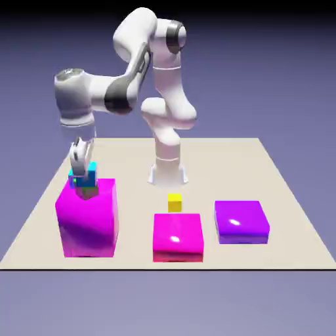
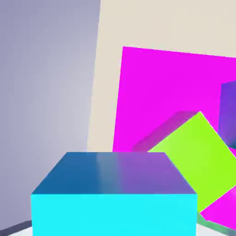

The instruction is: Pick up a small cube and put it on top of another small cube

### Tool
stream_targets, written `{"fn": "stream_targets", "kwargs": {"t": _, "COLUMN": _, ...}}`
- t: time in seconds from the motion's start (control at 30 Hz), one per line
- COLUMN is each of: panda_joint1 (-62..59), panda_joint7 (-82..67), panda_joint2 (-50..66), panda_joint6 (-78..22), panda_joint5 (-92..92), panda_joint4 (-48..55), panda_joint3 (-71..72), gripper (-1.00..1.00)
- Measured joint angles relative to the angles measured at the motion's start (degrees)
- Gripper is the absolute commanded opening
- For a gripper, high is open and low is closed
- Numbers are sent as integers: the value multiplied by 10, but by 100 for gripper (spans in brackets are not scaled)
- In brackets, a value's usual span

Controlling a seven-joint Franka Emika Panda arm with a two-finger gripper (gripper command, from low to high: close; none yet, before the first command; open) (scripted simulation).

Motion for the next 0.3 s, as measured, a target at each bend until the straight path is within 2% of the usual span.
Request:
{"fn": "stream_targets", "kwargs": {"t": 0.07, "panda_joint1": 13, "panda_joint7": -8, "panda_joint2": -16, "panda_joint6": -20, "panda_joint5": 8, "panda_joint4": 3, "panda_joint3": -15, "gripper": -100}}
{"fn": "stream_targets", "kwargs": {"t": 0.2, "panda_joint1": 15, "panda_joint7": -12, "panda_joint2": 12, "panda_joint6": 80, "panda_joint5": 13, "panda_joint4": -69, "panda_joint3": -12, "gripper": -100}}
{"fn": "stream_targets", "kwargs": {"t": 0.23, "panda_joint1": 16, "panda_joint7": -13, "panda_joint2": 12, "panda_joint6": 81, "panda_joint5": 13, "panda_joint4": -70, "panda_joint3": -11, "gripper": 100}}
{"fn": "stream_targets", "kwargs": {"t": 0.3, "panda_joint1": 14, "panda_joint7": -12, "panda_joint2": 12, "panda_joint6": 80, "panda_joint5": 12, "panda_joint4": -70, "panda_joint3": -11, "gripper": 100}}
